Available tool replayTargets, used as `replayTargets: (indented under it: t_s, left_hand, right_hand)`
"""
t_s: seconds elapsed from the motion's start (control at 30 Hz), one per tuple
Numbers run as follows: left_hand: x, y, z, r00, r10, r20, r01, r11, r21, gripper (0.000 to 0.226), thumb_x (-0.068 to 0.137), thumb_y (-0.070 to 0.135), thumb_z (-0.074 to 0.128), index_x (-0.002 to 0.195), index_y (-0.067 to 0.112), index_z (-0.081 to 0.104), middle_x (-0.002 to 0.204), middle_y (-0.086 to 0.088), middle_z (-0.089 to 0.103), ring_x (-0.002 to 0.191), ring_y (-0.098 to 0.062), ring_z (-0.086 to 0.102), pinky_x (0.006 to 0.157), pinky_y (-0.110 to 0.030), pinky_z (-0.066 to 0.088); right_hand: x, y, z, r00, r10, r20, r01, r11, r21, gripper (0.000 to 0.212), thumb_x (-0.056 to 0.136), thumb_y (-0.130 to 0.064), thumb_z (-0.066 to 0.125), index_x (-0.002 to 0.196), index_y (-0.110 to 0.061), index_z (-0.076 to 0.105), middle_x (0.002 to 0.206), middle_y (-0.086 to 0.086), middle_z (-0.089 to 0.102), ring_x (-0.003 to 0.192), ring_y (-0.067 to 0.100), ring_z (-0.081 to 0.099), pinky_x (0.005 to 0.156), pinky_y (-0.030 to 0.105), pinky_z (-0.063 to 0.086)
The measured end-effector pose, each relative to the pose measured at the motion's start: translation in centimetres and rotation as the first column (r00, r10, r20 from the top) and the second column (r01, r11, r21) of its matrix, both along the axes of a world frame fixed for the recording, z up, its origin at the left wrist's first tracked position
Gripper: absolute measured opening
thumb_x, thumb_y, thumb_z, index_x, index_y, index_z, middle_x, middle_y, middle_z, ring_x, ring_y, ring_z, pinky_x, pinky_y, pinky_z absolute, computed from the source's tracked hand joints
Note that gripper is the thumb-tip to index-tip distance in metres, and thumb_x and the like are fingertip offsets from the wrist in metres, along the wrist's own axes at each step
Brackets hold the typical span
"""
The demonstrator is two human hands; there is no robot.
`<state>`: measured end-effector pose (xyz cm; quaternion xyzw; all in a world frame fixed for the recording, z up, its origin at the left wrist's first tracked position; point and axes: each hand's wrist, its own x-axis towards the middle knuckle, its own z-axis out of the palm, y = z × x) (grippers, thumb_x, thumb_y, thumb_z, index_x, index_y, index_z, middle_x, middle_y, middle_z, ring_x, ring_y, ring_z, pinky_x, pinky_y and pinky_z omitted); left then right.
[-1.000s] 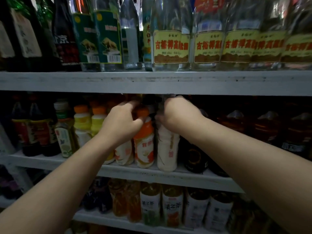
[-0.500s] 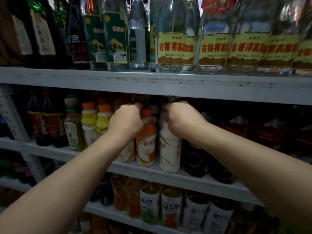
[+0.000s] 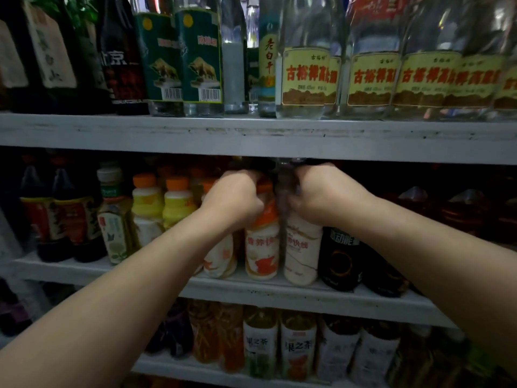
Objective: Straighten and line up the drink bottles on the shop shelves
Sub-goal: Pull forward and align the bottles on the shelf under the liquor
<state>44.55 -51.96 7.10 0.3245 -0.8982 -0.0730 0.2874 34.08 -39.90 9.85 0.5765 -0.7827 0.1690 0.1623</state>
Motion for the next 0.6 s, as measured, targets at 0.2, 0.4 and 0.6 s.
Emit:
replayTargets:
  t_s: [0.2, 0.4, 0.6]
  left_hand:
    - [0.0, -0.7, 0.1, 0.979, -0.189, 0.080, 0.191, 0.981, -0.017, 0.034, 0.089, 0.029, 0.056, 0.123, 0.026, 0.058, 0.117, -0.004, 0.059, 0.100, -0.023, 0.057, 0.085, -0.037, 0.052]
    - [0.5, -1.9, 0.5, 0.955, -0.269, 0.129, 0.267, 0.963, 0.032, 0.041, 0.093, 0.032, 0.054, 0.134, 0.028, 0.049, 0.127, -0.003, 0.052, 0.110, -0.022, 0.053, 0.093, -0.037, 0.048]
    - [1.5, -2.0, 0.3, 0.950, -0.298, 0.093, 0.302, 0.953, -0.029, 0.041, 0.094, 0.037, 0.052, 0.133, 0.027, 0.050, 0.126, -0.004, 0.054, 0.109, -0.024, 0.054, 0.089, -0.032, 0.048]
  right_hand:
    - [-0.3, -2.2, -1.1, 0.955, -0.292, 0.052, 0.293, 0.956, -0.008, 0.019, 0.083, -0.027, 0.063, 0.098, -0.016, 0.062, 0.101, 0.010, 0.062, 0.087, 0.028, 0.057, 0.068, 0.027, 0.042]
    - [0.1, -1.9, -1.6, 0.967, -0.255, -0.029, 0.252, 0.964, -0.081, 0.020, 0.083, -0.024, 0.060, 0.099, -0.013, 0.064, 0.100, 0.012, 0.065, 0.093, 0.030, 0.058, 0.065, 0.024, 0.034]
    - [-0.3, -2.3, -0.9, 0.976, -0.215, 0.026, 0.214, 0.976, 0.033, 0.025, 0.084, -0.018, 0.060, 0.109, -0.020, 0.062, 0.105, 0.007, 0.063, 0.094, 0.025, 0.057, 0.069, 0.024, 0.040]
